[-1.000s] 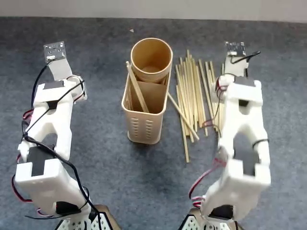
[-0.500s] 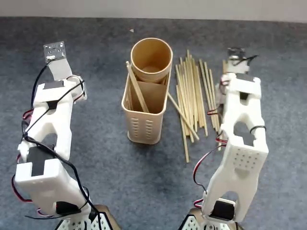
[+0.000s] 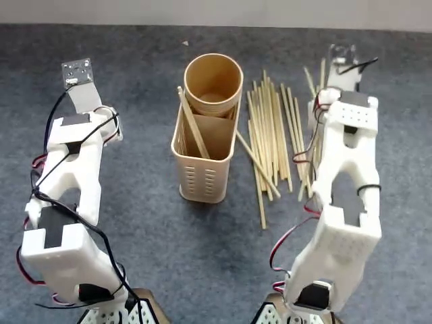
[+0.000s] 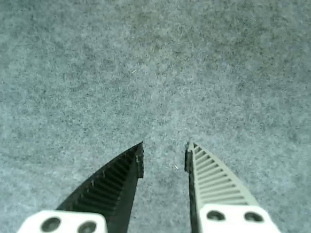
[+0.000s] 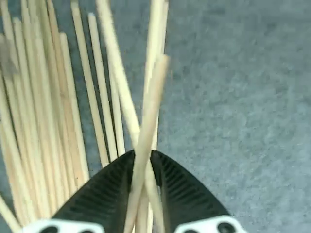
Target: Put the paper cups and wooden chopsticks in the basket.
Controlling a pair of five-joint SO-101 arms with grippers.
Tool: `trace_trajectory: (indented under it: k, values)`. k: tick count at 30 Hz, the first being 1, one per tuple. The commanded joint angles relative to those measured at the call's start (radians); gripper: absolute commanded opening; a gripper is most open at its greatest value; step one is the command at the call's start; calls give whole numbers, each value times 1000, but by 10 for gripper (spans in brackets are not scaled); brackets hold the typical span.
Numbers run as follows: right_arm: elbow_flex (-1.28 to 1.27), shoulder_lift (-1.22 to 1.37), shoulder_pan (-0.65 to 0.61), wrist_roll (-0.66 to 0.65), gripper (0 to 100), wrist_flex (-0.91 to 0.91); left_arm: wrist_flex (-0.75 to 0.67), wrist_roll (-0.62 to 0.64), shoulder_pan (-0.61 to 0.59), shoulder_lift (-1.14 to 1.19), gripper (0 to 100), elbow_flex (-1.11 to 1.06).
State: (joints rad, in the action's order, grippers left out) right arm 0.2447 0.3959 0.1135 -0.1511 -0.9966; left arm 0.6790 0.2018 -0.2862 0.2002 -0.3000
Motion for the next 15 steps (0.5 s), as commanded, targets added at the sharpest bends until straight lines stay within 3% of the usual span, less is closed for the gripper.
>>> trace_trajectory:
  k: [1, 9, 15]
  values:
    - [15, -295, -4, 68, 5, -5, -15, 2, 16, -5, 168, 41]
    - [-206, -866, -246, 103, 5, 58, -15, 2, 16, -4, 168, 41]
    - [-469, -1211, -341, 101, 5, 300, -15, 2, 16, -4, 168, 41]
